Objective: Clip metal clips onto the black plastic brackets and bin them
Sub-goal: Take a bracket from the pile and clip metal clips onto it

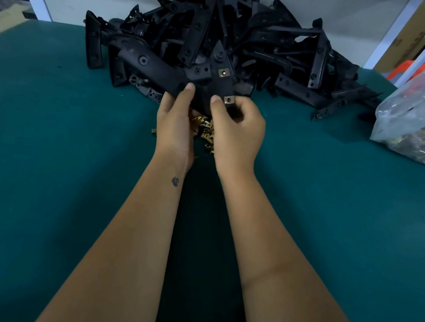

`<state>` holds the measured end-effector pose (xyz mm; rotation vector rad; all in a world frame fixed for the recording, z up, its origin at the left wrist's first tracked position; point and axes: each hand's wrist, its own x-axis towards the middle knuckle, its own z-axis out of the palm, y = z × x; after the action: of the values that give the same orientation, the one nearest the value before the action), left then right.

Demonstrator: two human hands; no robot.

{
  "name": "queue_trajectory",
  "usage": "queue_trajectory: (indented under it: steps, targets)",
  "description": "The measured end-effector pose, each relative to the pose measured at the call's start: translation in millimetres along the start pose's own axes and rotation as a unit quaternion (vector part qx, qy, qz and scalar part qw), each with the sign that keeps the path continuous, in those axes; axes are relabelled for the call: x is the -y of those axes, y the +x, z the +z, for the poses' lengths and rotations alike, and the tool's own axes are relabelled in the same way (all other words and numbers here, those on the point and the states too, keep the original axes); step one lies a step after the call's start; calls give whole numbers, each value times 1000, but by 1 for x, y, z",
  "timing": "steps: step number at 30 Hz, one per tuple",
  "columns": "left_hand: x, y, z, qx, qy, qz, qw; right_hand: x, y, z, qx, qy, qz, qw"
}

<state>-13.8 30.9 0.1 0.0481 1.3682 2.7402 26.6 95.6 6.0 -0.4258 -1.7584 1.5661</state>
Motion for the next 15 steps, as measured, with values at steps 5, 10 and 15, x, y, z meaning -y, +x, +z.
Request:
queue_trajectory:
  steps: [5,10,15]
  targets:
    - [-2,2,-4,-62,46,46,996,0,9,-7,-15,146,81,986]
    - [-3,1,-4,-60,-9,34,998,-2,12,-12,63,249,160,953]
    - [-1,-2,0,-32,4,8,999,-5,11,-7,106,247,167,949]
